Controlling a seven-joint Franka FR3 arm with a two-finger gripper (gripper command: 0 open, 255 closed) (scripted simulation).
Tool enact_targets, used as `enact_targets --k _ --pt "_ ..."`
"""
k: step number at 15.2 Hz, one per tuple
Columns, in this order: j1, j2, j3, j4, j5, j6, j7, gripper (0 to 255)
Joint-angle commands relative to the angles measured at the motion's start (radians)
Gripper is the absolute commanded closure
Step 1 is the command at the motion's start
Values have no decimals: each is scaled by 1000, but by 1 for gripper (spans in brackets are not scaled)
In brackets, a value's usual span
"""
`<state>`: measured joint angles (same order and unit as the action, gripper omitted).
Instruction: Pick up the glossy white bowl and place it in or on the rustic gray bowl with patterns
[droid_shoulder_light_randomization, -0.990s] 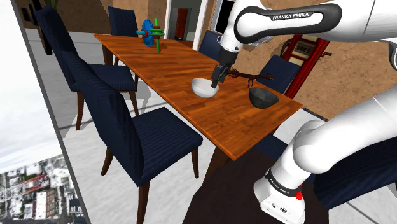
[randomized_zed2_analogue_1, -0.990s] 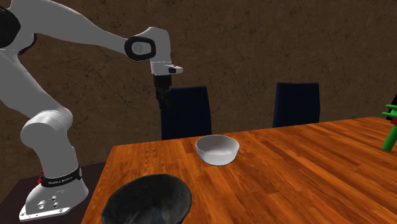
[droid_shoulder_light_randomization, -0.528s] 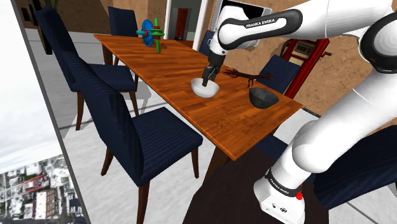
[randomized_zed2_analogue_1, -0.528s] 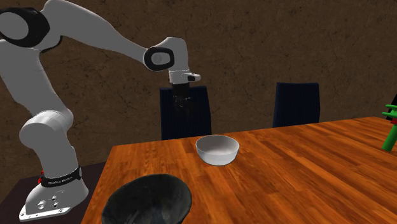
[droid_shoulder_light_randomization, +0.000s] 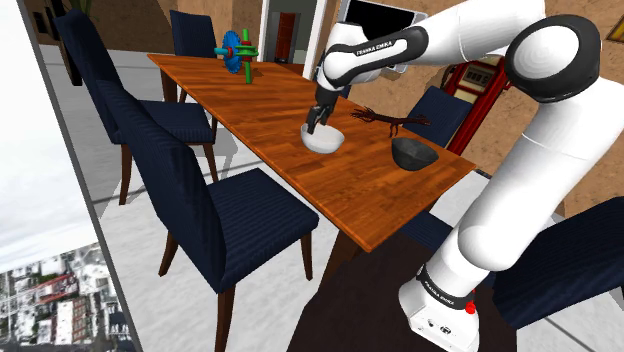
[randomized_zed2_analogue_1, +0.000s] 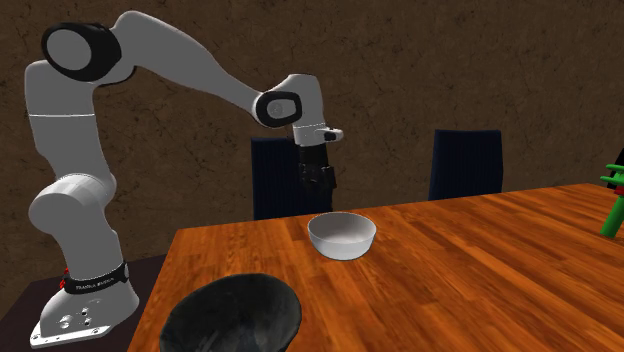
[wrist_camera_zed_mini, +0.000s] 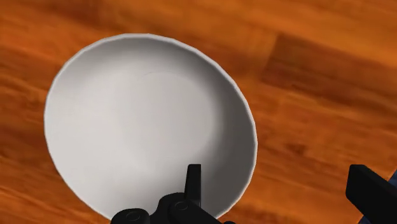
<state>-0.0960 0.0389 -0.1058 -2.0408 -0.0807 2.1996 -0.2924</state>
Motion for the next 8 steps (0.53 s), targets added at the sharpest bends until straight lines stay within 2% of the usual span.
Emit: enact_targets --k 1,6,8 --pt "-2 22 -2 1 0 24 -3 0" --pt "-6 63 -4 -25 2 92 -5 0" --pt "-6 63 -4 -25 2 92 -5 0"
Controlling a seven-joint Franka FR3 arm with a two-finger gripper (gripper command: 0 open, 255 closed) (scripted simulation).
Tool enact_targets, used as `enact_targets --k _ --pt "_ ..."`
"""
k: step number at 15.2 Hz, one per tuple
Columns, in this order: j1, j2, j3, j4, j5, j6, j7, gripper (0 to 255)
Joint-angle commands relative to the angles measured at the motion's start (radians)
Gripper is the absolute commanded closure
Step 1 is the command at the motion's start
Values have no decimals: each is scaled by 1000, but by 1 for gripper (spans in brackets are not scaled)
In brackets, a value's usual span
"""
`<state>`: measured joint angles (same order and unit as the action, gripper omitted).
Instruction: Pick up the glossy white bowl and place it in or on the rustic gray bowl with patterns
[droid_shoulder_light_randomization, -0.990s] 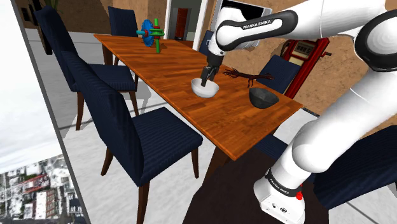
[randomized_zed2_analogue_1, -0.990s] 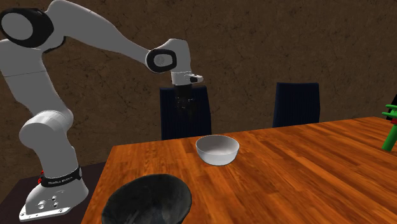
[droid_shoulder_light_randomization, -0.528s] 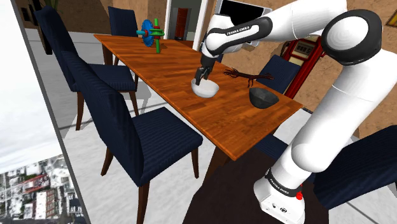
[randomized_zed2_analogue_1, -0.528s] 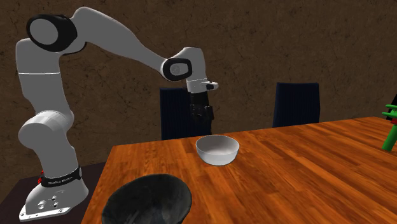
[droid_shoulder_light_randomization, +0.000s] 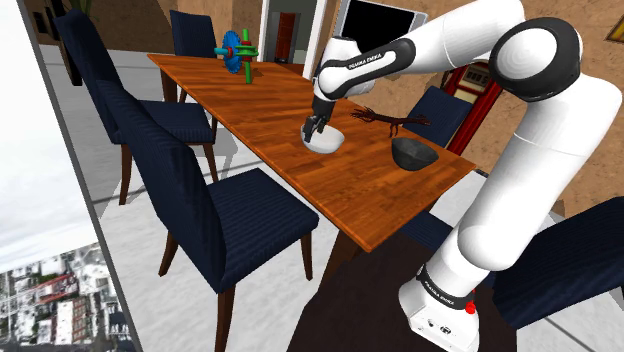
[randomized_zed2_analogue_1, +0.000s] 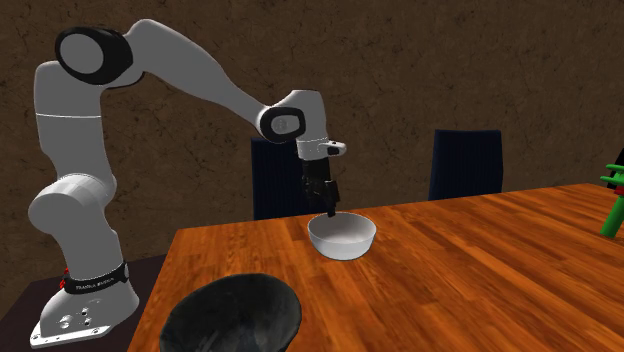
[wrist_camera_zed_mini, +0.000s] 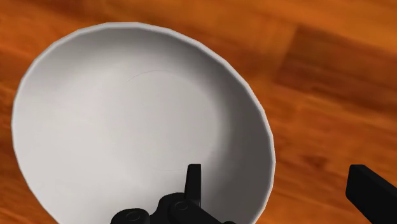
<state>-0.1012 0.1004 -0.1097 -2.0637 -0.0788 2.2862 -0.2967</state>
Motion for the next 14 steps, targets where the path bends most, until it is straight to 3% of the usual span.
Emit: enact_targets --k 1,6,7,14 --pt "-1 2 0 -2 0 5 -1 0" --pt "-1 2 0 -2 0 5 -1 0" --pt "-1 2 0 -2 0 5 -1 255" --pt "-1 2 0 -2 0 5 -1 255"
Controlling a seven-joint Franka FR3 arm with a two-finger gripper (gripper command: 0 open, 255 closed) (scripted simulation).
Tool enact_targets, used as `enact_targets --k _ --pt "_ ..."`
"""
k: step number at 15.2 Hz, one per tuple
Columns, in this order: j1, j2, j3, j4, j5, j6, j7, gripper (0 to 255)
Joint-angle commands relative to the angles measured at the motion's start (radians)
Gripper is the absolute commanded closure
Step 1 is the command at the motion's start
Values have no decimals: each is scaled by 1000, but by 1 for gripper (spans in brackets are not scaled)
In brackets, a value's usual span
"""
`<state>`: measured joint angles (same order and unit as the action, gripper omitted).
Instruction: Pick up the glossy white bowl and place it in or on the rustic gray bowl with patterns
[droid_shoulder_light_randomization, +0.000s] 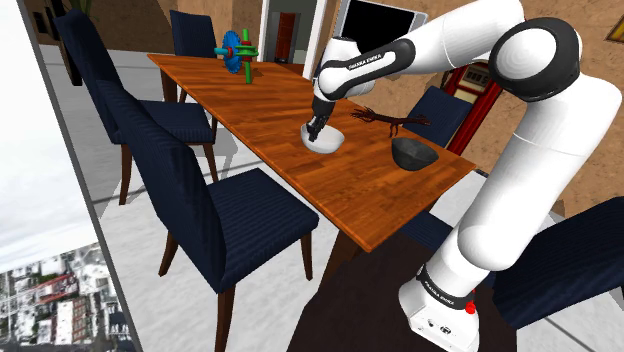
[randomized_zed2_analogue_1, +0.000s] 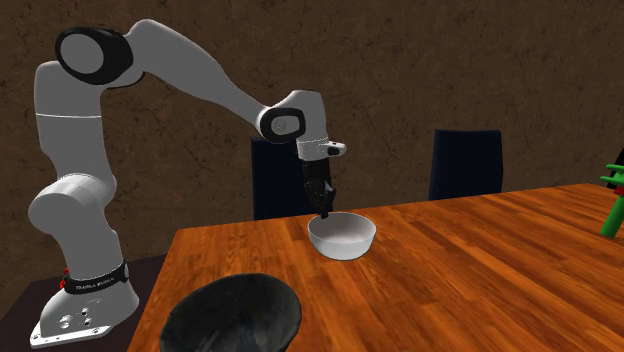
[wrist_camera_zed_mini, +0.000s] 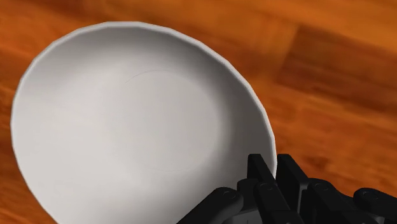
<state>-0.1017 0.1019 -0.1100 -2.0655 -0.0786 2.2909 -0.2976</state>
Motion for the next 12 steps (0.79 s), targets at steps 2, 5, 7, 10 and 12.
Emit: enact_targets --k 2,5,7,10,12 --pt "0 1 0 0 0 0 0 255" --pt "0 -17 0 20 0 -38 -2 255" --pt "1 -28 0 35 0 -63 -3 255" --pt "1 -42 1 59 0 -101 -5 255" --pt "2 -51 1 76 0 -127 -6 255"
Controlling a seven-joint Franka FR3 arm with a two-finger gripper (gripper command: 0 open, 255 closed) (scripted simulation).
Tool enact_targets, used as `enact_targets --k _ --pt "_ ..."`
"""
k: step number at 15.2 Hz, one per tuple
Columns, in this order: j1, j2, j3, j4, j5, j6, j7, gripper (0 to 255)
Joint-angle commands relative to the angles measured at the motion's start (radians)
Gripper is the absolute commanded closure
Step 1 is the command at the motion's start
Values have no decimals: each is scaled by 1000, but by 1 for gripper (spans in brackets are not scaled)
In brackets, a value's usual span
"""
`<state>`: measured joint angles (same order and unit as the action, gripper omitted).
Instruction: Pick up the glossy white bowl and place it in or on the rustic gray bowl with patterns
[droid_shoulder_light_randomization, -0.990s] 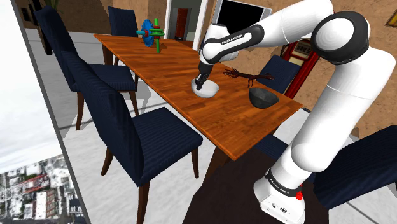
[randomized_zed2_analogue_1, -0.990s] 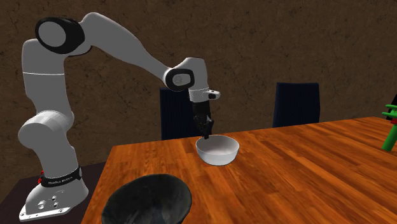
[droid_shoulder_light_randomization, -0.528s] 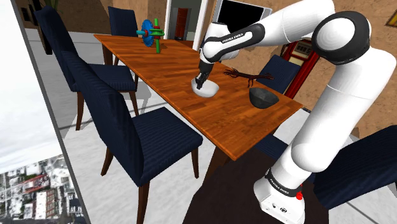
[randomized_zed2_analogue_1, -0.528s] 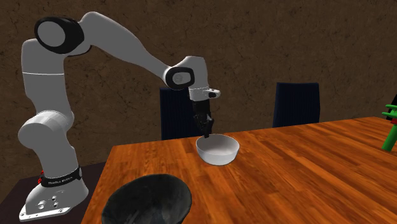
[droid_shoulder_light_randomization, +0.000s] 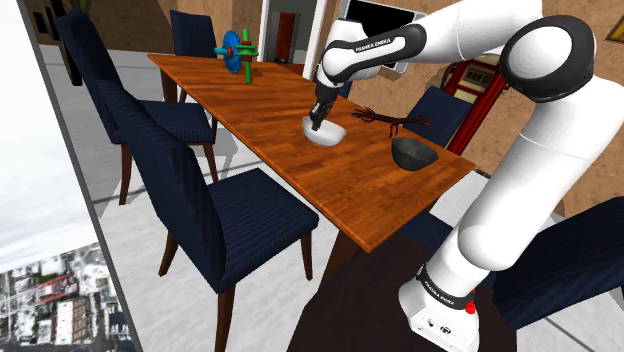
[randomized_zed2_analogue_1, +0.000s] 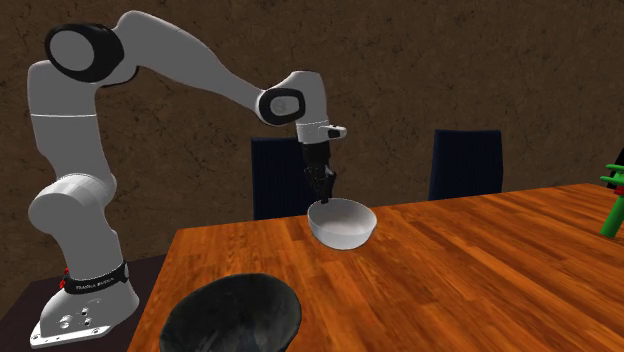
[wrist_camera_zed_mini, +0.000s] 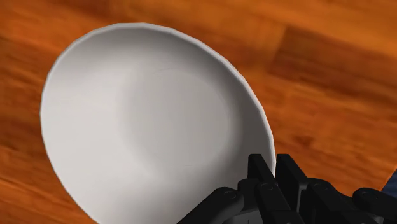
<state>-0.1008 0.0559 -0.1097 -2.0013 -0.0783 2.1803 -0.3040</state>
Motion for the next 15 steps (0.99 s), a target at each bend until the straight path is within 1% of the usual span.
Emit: enact_targets --k 1,15 --pt "1 -9 1 20 0 -29 -1 255" --pt "3 -44 2 167 3 -211 -11 255"
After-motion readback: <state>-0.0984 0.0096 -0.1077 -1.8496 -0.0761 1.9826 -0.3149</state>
